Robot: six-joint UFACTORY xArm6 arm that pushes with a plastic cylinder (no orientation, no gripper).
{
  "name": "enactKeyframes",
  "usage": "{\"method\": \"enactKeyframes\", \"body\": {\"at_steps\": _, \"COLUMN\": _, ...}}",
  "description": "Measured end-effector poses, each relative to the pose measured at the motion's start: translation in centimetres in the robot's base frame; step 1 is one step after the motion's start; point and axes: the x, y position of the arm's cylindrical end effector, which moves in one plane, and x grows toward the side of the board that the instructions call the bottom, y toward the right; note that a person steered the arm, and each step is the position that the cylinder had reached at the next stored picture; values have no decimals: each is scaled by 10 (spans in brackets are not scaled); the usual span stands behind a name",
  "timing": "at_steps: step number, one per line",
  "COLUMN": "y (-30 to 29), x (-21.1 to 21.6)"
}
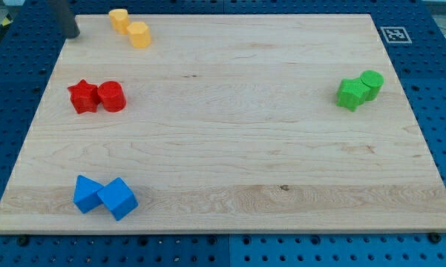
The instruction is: Slide the yellow heart slightly right
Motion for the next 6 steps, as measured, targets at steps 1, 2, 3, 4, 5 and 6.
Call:
{"method": "enactKeyframes", "body": {"at_steps": 1, "y": 36, "x": -8}}
{"method": "enactKeyframes", "body": {"at_steps": 2, "y": 98, "x": -9}}
{"method": "enactKeyframes", "body": {"at_steps": 3, "y": 106, "x": -25}}
{"method": "enactKeyframes", "body": {"at_steps": 4, "y": 91, "x": -42}}
{"method": "enactKeyframes", "body": {"at_steps": 5, "y": 93, "x": -43}}
{"method": "enactKeyframes", "body": {"at_steps": 6, "y": 118, "x": -42}}
